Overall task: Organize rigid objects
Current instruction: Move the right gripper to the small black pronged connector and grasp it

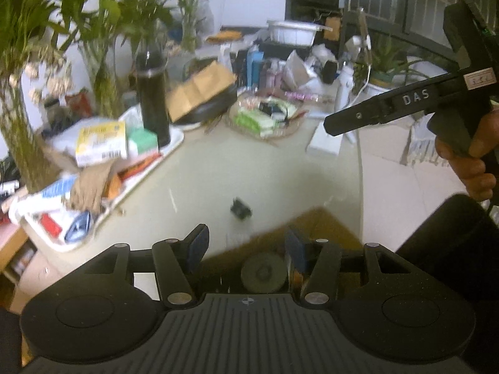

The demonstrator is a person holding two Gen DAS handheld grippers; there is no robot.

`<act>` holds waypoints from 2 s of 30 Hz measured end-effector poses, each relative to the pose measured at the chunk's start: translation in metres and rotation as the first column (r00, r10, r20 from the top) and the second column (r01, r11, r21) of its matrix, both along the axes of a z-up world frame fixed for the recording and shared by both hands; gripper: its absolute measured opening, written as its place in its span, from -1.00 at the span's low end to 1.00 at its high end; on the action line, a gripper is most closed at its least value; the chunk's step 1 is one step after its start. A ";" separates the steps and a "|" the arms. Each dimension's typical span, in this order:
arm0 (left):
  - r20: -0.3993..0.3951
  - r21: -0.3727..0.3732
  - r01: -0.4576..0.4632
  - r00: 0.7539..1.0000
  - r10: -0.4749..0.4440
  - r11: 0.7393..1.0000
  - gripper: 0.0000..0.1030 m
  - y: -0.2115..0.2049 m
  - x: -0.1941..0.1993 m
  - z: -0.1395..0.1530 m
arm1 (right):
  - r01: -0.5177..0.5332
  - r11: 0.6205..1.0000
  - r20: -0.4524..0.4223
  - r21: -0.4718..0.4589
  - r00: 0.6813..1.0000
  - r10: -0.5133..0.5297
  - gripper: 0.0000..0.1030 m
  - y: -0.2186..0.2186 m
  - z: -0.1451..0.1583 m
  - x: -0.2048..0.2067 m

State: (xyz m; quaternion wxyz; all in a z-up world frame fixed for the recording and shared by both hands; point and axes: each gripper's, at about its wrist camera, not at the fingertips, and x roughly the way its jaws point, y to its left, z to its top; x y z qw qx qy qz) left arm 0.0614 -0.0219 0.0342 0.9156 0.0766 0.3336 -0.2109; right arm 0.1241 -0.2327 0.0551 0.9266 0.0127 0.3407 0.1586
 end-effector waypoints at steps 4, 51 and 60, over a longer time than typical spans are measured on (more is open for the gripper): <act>0.021 -0.016 -0.004 1.000 0.005 1.000 0.04 -0.005 0.009 0.011 | 0.020 1.000 0.023 -0.009 1.000 -0.020 1.00 -0.004 0.013 0.008; -0.067 -0.036 -0.072 0.995 0.070 0.997 0.04 0.036 0.048 -0.054 | -0.157 0.985 -0.196 -0.071 0.971 0.140 0.78 0.064 -0.100 0.089; -0.081 -0.041 -0.084 0.993 0.081 0.996 0.04 0.038 0.049 -0.057 | -0.179 0.972 -0.243 -0.153 0.960 0.138 0.54 0.093 -0.130 0.117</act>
